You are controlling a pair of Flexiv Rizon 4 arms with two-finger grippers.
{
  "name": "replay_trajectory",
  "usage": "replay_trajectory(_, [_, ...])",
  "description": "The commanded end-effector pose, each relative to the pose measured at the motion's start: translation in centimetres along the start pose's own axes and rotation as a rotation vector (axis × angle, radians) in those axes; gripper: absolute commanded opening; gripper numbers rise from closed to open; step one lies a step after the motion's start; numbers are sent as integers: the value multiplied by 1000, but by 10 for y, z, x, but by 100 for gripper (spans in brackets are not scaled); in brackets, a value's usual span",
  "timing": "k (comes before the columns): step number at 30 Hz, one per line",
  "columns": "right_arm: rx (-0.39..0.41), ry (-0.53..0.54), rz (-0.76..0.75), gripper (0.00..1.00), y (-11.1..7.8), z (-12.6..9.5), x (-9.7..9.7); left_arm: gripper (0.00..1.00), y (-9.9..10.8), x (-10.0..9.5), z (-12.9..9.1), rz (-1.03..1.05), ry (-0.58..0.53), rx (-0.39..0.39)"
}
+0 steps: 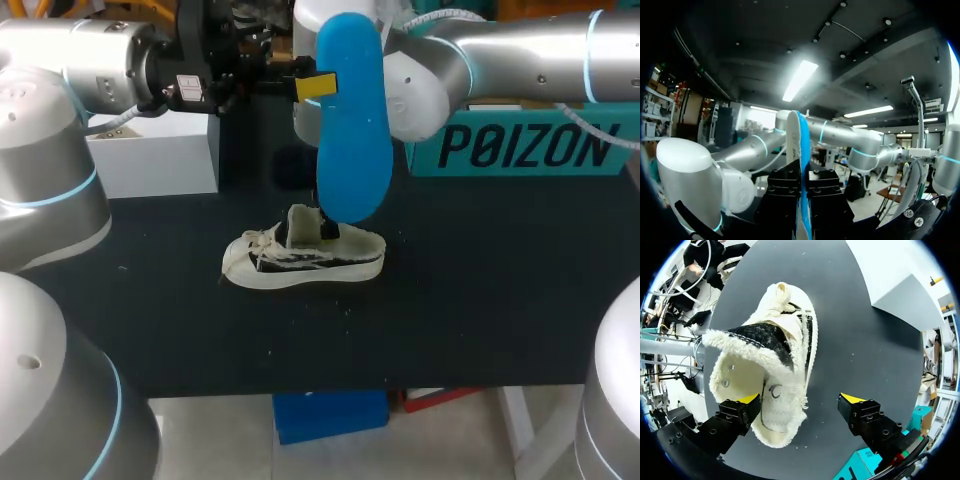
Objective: Take the shoe out of the shoebox, open the shoe tongue, remove and reinsert the insole, then place the shoe into the shoebox
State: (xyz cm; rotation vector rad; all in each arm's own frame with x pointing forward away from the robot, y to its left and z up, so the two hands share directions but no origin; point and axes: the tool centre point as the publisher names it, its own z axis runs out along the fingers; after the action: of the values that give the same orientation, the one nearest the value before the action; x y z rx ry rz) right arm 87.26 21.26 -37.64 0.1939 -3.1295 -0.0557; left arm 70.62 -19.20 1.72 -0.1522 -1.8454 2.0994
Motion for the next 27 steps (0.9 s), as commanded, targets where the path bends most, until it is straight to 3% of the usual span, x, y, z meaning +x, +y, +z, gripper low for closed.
replay_trajectory(1, [4,2,4,100,4,8,-1,0,1,0,1,2,-4,1])
replay_trajectory(5, [-3,1,8,98,4,11,-1,0,1,0,1,2,-4,1])
replay_trajectory(7, [-4,3,9,62,5,12,-1,0,1,0,1,2,-4,1])
replay_trajectory(9, [-4,5,8,51,5,15,-2,0,1,0,1,2,-4,1])
replay_trajectory(12, [-4,8,8,47,5,16,-2,0,1,0,1,2,-4,1])
replay_trajectory(15, [1,13,7,23,6,17,-2,0,1,0,1,2,-4,1])
replay_trajectory(16, [3,17,4,0,6,17,-2,0,1,0,1,2,-4,1])
replay_trajectory(27, [-1,35,-10,0,6,17,-2,0,1,0,1,2,-4,1])
